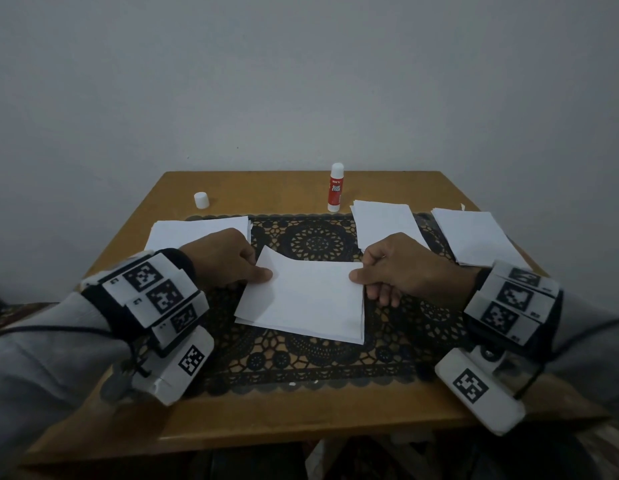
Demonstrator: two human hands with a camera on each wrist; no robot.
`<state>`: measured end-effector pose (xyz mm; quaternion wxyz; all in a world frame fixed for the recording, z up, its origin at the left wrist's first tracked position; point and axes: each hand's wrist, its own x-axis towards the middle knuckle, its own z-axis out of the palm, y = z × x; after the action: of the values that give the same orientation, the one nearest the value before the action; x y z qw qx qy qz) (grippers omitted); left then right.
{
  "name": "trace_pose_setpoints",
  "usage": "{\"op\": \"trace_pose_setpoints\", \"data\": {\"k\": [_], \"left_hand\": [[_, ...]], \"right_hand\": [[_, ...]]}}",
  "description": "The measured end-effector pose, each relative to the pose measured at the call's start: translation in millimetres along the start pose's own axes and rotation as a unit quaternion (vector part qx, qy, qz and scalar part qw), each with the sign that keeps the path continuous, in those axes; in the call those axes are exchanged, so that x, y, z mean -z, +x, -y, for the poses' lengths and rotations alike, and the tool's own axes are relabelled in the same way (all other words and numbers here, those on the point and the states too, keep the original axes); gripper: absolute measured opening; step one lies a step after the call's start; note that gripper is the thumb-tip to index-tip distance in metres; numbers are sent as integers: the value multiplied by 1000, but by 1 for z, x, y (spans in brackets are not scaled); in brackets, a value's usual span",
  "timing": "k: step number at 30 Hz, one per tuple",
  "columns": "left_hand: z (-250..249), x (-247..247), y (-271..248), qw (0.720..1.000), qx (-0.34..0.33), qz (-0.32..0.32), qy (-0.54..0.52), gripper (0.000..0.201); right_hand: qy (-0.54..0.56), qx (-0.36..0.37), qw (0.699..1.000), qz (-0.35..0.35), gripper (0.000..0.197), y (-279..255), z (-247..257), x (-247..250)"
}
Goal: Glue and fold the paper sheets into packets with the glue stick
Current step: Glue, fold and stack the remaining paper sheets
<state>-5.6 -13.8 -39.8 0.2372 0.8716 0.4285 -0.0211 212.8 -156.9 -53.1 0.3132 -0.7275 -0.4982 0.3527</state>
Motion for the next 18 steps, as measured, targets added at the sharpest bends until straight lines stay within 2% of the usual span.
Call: {"op": "trace_pose_setpoints", "data": {"k": [18], "left_hand": [[-1,-2,3,1000,3,9,11,41]], "right_hand": [[-41,1,999,-15,19,3,0,-2]]}}
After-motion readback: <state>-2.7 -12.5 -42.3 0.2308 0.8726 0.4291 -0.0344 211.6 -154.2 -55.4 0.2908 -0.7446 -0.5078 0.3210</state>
